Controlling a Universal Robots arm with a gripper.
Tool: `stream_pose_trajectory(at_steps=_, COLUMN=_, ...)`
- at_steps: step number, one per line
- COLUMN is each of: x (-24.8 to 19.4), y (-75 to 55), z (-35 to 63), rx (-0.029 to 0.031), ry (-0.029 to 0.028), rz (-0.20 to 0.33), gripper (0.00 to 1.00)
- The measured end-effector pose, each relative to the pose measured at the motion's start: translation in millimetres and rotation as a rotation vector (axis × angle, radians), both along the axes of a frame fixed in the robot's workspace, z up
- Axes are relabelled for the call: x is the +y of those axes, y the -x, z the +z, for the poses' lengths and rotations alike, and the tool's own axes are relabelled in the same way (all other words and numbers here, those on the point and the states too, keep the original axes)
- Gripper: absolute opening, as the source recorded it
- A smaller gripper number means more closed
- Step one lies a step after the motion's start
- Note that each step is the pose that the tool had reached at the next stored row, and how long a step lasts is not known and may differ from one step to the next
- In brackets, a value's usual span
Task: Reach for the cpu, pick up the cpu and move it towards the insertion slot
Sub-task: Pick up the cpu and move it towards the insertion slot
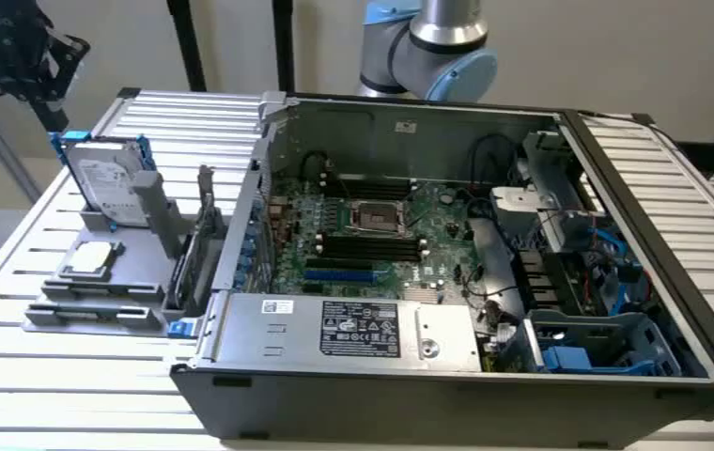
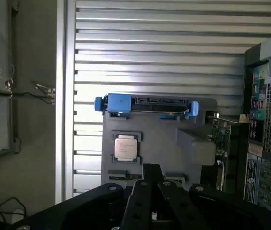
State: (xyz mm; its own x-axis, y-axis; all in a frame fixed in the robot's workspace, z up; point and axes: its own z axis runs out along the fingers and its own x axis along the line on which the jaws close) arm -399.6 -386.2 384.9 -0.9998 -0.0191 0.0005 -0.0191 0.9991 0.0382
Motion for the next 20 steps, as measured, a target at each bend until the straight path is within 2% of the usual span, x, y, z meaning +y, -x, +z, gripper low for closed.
stream_pose_trajectory(at_steps=13, x=0.0, y=0.0, z=-0.4, rx=0.0004, ry=0.0003, rz=0.000, gripper=0.11)
stream_pose_trajectory(at_steps=20, x=-1.5, y=19.7, z=-4.4, rx=0.0003, ry=0.0001, rz=0.000, gripper=0.11)
